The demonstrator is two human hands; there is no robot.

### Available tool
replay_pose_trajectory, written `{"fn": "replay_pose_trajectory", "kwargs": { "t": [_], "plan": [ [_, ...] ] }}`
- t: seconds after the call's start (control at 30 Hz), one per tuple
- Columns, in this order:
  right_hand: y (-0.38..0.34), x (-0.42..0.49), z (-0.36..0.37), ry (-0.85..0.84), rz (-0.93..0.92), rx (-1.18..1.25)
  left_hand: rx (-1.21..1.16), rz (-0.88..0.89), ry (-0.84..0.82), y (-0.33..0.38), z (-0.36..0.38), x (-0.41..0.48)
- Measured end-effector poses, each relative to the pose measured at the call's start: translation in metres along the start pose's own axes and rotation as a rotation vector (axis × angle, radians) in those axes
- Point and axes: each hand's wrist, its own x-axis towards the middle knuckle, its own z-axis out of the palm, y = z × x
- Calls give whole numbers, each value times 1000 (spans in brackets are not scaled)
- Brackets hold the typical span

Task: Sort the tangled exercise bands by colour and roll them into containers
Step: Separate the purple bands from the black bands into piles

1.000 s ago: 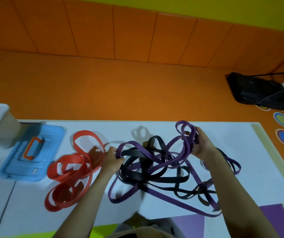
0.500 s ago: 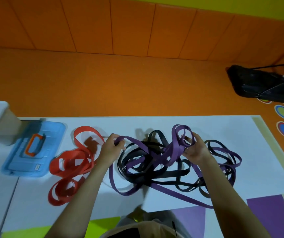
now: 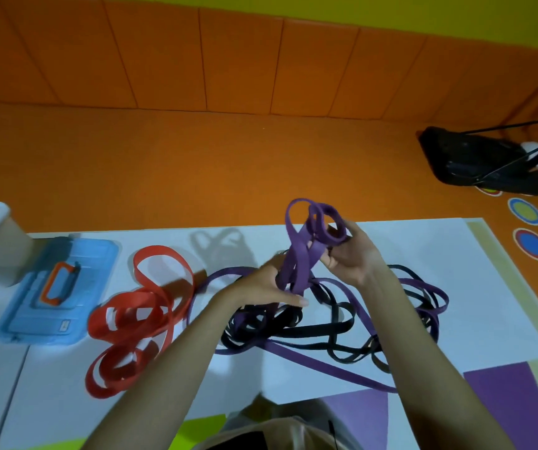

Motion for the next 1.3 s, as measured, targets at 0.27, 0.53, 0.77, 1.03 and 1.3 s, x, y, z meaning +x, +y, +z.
{"fn": "replay_pose_trajectory", "kwargs": {
  "t": [0.27, 0.53, 0.77, 1.03, 1.3],
  "plan": [
    [-30, -13, 8, -69, -96, 60, -107, 91, 140, 34, -28, -4],
    [-11, -16, -9, -153, -166, -162, -28, 316, 246, 117, -61, -28],
    [60, -30, -3, -94, -566, -468, -130, 286, 380, 158, -65, -26],
    [109, -42, -2, 124, -1077, -1177, -378, 154, 506, 165, -74, -7],
    [109, 7, -3, 49, -572, -1443, -559, 214, 390, 186, -65, -18]
  ]
}}
